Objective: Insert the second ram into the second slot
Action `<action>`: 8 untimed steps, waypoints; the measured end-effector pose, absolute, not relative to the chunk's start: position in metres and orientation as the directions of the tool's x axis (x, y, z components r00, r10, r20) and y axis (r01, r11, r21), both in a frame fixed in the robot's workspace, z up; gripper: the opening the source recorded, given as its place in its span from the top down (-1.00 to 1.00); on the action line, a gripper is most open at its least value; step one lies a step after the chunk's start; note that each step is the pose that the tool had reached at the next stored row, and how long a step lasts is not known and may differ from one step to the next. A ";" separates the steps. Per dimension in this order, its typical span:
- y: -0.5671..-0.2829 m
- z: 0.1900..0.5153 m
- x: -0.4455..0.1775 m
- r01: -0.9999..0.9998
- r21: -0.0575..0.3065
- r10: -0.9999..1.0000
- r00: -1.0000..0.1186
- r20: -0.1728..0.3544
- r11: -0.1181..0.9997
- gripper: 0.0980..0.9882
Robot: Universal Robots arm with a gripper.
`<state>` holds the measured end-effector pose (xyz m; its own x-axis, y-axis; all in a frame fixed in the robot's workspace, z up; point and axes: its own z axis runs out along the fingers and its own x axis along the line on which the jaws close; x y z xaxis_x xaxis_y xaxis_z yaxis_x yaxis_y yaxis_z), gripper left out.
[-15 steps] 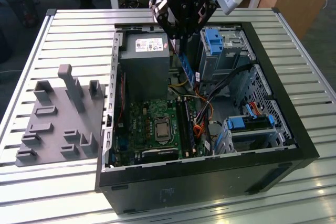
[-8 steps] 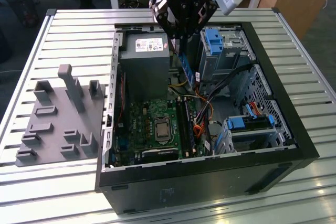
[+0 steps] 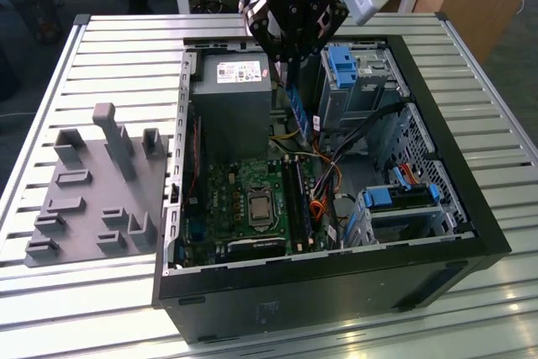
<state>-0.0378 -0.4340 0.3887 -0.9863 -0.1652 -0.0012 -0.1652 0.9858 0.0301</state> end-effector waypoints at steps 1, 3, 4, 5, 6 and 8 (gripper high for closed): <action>-0.434 0.389 -0.038 -0.162 0.030 -0.162 -0.987 -0.001 0.986 0.91; -0.434 0.389 -0.038 -0.155 0.030 -0.155 -0.988 -0.001 0.987 0.91; -0.434 0.389 -0.038 -0.152 0.030 -0.152 -0.988 -0.001 0.988 0.91; -0.434 0.389 -0.038 -0.149 0.030 -0.149 -0.989 -0.001 0.988 0.91; -0.434 0.389 -0.038 -0.146 0.030 -0.146 -0.989 -0.001 0.989 0.91; -0.434 0.389 -0.038 -0.140 0.030 -0.140 -0.990 -0.001 0.990 0.91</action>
<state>-0.0378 -0.4339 0.3886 -0.9902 -0.1398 -0.0012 -0.1398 0.9897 0.0301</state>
